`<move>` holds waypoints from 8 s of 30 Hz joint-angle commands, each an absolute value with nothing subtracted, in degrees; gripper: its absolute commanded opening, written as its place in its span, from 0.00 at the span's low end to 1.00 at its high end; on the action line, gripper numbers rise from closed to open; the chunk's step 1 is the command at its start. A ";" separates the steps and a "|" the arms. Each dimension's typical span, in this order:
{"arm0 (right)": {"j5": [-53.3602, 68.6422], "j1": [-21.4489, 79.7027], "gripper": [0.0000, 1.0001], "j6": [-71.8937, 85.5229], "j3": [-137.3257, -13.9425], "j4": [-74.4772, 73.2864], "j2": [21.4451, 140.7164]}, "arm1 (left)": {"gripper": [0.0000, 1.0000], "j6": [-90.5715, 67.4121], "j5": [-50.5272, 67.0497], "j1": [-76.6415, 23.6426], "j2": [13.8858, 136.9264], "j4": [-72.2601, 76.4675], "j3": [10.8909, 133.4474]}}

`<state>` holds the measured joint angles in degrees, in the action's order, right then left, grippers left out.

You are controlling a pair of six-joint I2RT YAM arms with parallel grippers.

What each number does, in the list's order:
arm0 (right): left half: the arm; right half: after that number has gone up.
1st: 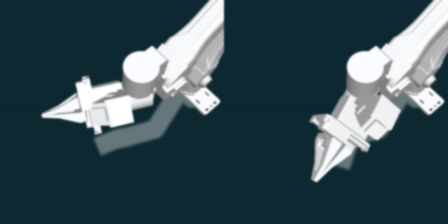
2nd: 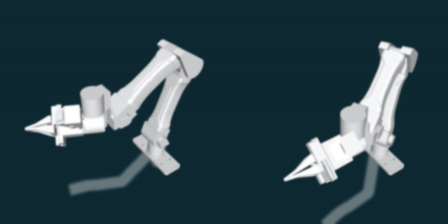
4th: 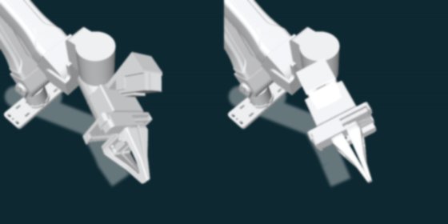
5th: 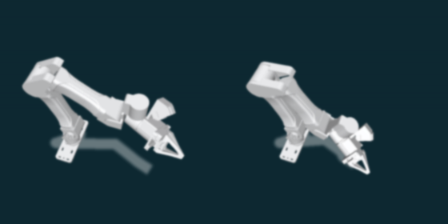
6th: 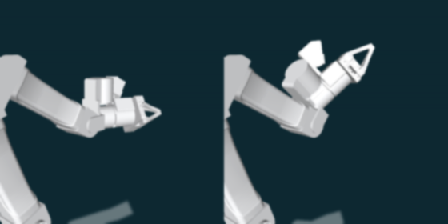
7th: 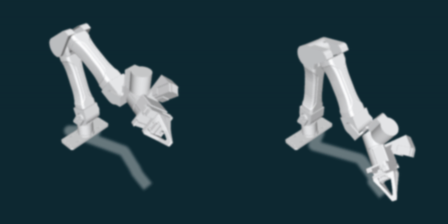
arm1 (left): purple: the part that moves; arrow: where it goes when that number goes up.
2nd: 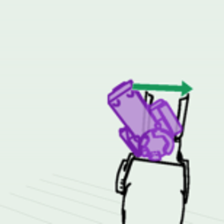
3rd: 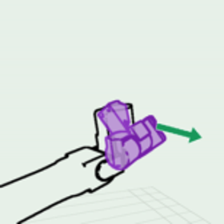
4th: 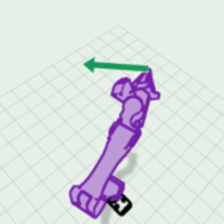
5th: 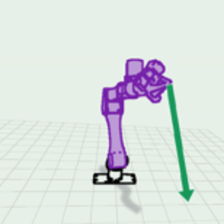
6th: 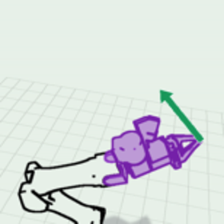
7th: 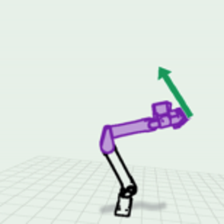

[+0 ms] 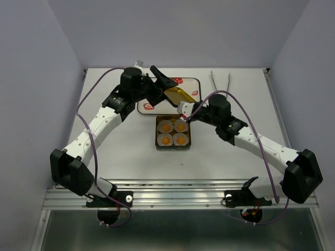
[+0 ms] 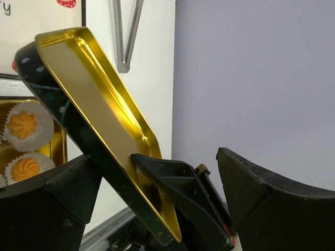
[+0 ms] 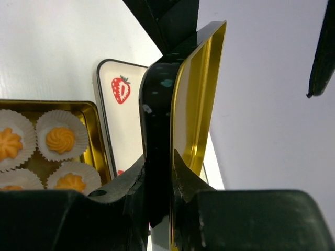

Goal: Pack the cookies

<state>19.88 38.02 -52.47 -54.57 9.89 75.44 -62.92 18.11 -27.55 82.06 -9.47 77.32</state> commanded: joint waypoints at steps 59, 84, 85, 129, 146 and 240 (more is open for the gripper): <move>58.71 7.74 0.01 55.46 -41.14 29.52 80.41 | 0.99 -32.26 25.40 -17.31 72.07 13.45 48.08; 65.65 3.16 0.01 75.66 -30.94 69.83 95.09 | 0.99 -31.55 29.00 -19.42 80.24 14.94 50.45; 65.83 3.16 0.01 78.20 -30.33 72.13 96.75 | 0.99 -31.55 28.83 -19.51 80.51 14.94 50.45; 63.02 2.64 0.24 65.57 -33.66 59.94 104.06 | 0.99 -29.09 28.57 -19.60 85.43 13.62 51.33; 59.15 2.72 0.41 48.96 -38.67 34.73 101.43 | 0.99 -27.51 25.84 -20.13 89.47 10.90 52.82; 22.94 25.75 0.98 44.03 -56.34 2.20 96.77 | 0.99 -34.72 24.96 -23.38 85.87 16.00 43.68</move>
<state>26.46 24.51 45.95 -52.93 4.45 99.39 -34.35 23.94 -22.57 88.73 13.91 44.49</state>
